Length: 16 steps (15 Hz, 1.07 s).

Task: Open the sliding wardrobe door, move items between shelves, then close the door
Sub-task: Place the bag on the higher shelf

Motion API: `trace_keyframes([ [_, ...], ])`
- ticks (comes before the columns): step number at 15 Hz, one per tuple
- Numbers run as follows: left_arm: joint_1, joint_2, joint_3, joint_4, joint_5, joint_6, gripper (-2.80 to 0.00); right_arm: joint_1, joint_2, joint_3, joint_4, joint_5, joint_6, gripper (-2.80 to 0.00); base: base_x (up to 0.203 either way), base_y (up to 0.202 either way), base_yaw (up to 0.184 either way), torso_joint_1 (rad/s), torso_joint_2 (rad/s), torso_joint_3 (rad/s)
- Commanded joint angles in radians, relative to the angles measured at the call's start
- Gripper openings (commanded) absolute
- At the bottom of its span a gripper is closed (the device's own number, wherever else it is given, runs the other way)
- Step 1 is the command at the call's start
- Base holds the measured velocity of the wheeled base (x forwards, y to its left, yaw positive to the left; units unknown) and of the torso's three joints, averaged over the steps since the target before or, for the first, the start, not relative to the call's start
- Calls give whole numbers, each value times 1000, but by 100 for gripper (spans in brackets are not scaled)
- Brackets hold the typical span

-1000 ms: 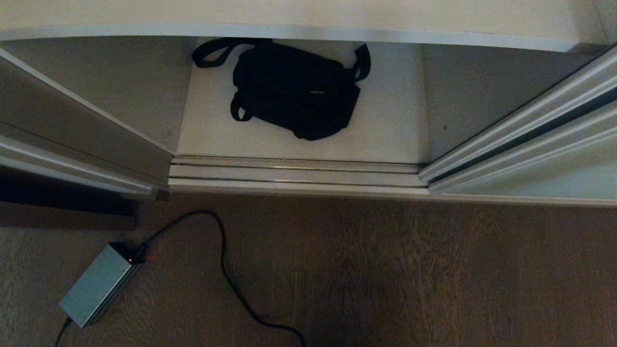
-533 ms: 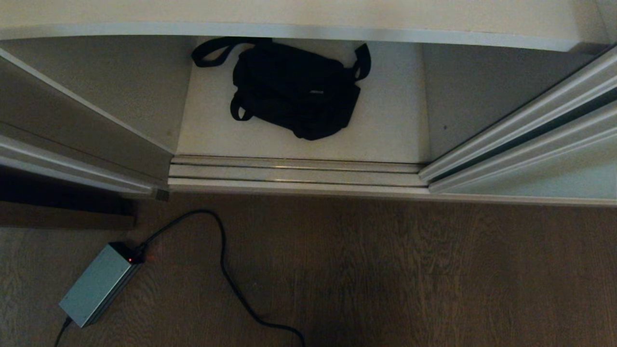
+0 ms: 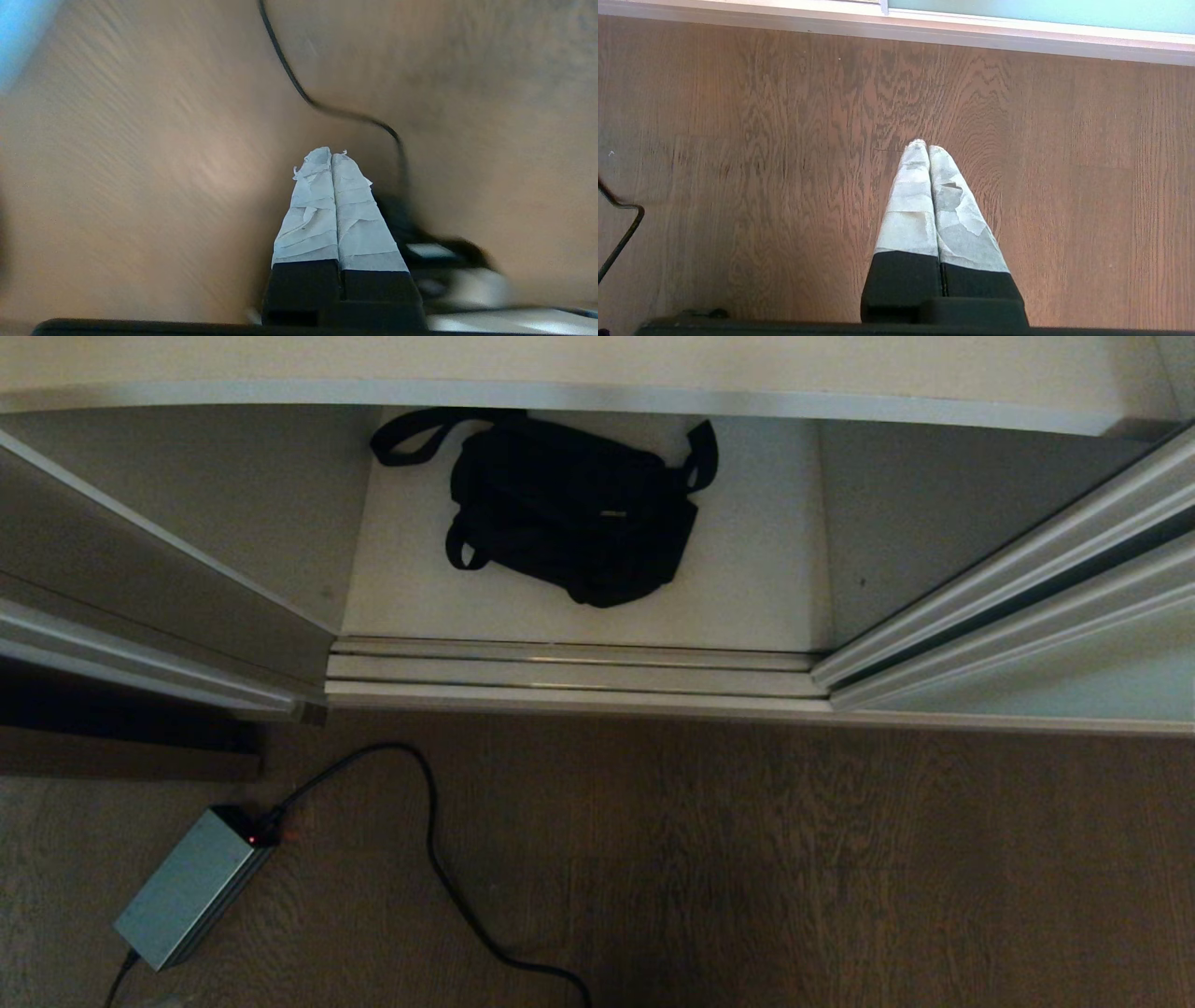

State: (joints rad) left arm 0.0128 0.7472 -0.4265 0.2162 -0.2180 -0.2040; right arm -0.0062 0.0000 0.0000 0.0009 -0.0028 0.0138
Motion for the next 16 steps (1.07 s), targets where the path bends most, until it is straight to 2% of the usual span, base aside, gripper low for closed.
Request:
trace_keyframes([
  [1, -1, 325, -44, -48, -52, -79, -280, 1, -1, 1, 0, 0, 0, -280, 0, 0, 0, 0, 0, 0],
  [5, -2, 646, -167, -128, -150, -191, -280, 0, -2, 2, -1, 0, 0, -280, 0, 0, 0, 0, 0, 0],
  [9, -5, 922, -416, -260, -207, -351, -280, 0, -2, 2, 1, 0, 0, -280, 0, 0, 0, 0, 0, 0],
  [12, -5, 1052, -621, -302, -273, -429, -280, 0, -2, 2, -1, 0, 0, -280, 0, 0, 0, 0, 0, 0],
  [14, -6, 1125, -698, -407, -314, -503, -280, 0, -2, 1, -1, 0, 0, -280, 0, 0, 0, 0, 0, 0],
  [16, -9, 1163, -770, -471, -327, -540, -280, 0, -2, 2, -1, 0, 0, -280, 0, 0, 0, 0, 0, 0],
])
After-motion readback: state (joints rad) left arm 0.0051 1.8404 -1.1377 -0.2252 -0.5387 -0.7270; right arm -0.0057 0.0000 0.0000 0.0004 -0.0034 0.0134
